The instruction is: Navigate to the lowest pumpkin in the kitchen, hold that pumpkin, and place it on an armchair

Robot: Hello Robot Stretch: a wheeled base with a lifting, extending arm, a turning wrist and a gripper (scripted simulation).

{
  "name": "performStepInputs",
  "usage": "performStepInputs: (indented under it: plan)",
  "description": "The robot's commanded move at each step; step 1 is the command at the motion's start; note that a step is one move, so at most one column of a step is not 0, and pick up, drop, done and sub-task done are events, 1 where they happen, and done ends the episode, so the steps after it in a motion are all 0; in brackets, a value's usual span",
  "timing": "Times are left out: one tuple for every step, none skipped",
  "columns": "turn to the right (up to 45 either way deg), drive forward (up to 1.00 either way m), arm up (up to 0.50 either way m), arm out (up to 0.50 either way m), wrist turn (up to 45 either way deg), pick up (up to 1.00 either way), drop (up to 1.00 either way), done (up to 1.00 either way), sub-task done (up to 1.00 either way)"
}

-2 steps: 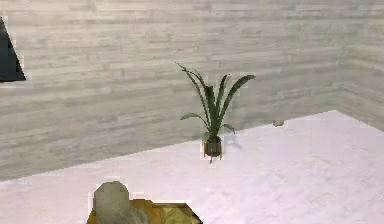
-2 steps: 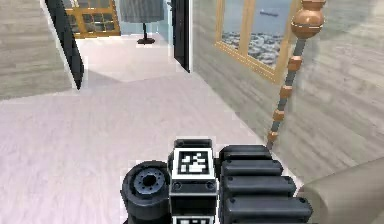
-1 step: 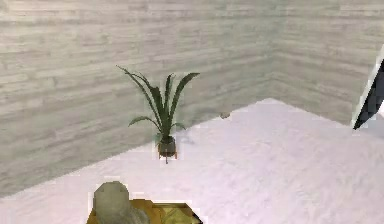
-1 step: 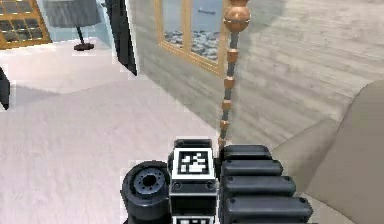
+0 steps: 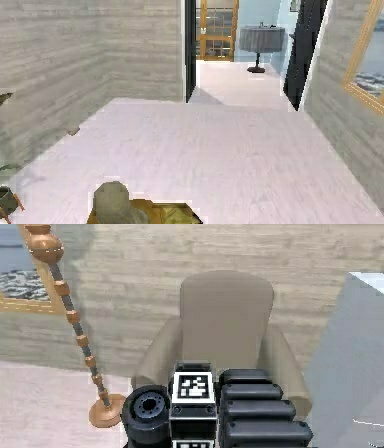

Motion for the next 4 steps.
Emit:
performStepInputs:
  plan:
    - [45.0,0.0,0.0,0.0,0.0,0.0,0.0,0.0,0.0]
    - [45.0,0.0,0.0,0.0,0.0,0.0,0.0,0.0,0.0]
    - [6.0,0.0,0.0,0.0,0.0,0.0,0.0,0.0,0.0]
    - [3.0,0.0,0.0,0.0,0.0,0.0,0.0,0.0,0.0]
